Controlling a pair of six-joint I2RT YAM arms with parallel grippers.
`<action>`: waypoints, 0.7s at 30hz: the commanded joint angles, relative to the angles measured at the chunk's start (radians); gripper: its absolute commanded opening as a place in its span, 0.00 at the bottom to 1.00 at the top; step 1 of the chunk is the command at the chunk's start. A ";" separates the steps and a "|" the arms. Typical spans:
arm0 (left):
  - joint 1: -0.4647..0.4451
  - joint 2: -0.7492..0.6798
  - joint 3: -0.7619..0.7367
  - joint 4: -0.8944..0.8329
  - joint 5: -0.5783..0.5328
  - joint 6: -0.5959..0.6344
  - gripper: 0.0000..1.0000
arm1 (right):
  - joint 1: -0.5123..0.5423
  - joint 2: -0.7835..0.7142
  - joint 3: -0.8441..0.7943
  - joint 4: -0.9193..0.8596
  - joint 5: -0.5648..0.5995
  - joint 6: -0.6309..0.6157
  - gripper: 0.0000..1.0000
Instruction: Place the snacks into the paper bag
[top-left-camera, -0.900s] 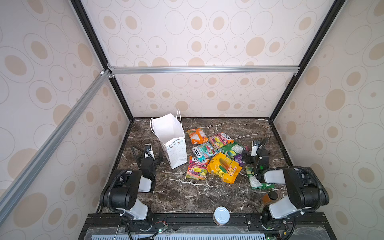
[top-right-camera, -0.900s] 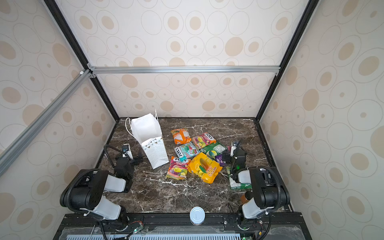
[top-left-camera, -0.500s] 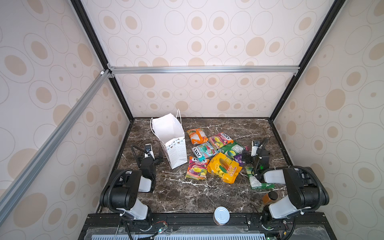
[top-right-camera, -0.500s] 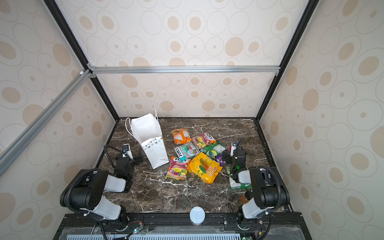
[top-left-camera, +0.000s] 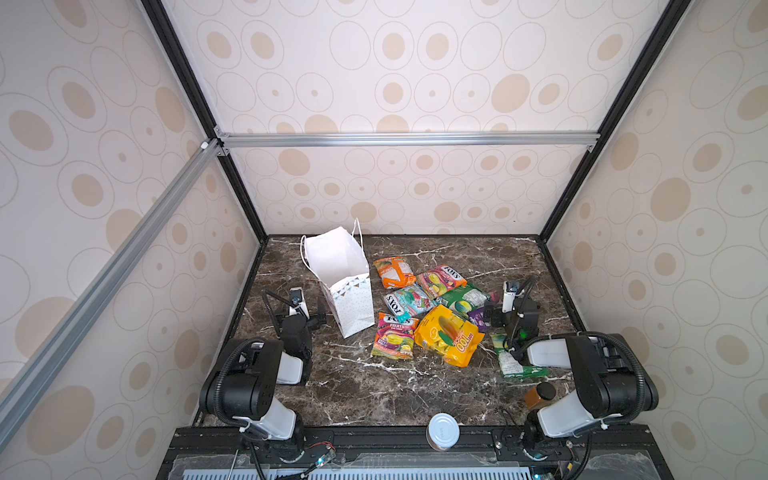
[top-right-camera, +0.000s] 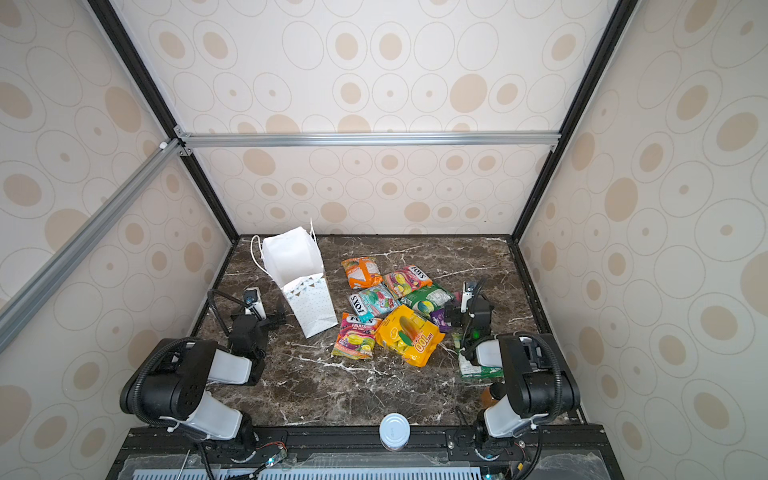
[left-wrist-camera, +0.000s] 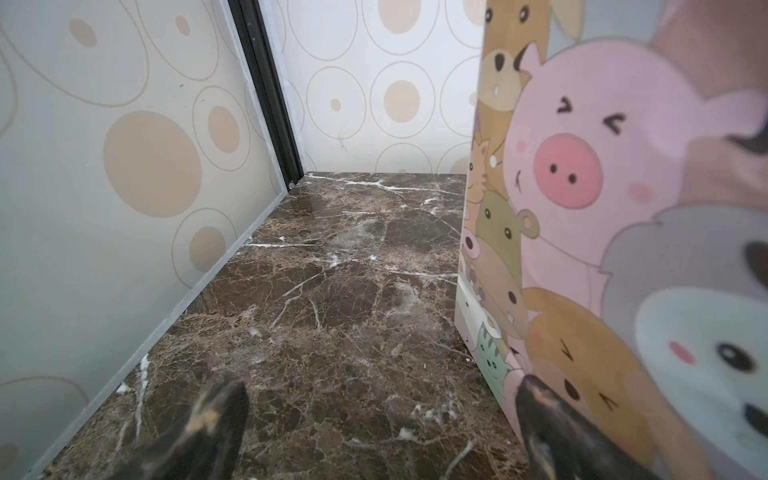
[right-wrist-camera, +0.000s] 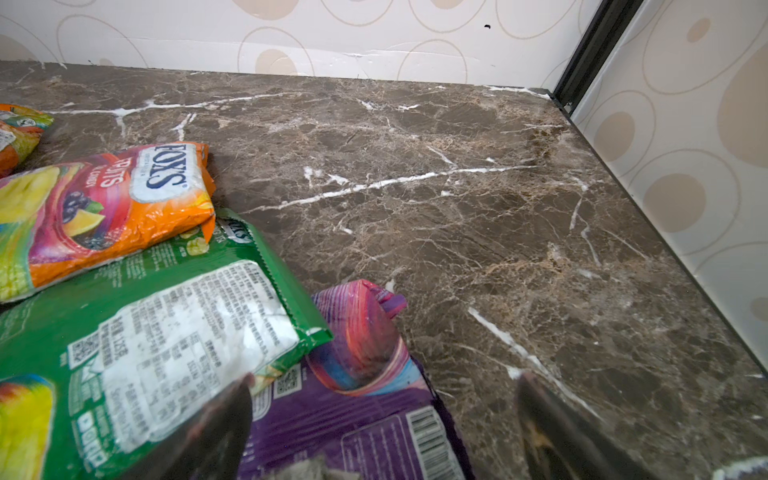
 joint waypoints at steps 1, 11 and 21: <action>0.006 -0.005 0.020 0.028 0.011 0.018 1.00 | -0.005 -0.005 0.018 0.006 -0.010 -0.003 1.00; 0.007 -0.009 0.013 0.035 0.010 0.018 1.00 | -0.005 -0.019 0.035 -0.018 0.001 -0.004 1.00; 0.009 -0.243 0.228 -0.597 -0.280 -0.185 1.00 | -0.002 -0.263 0.238 -0.493 -0.065 0.081 0.99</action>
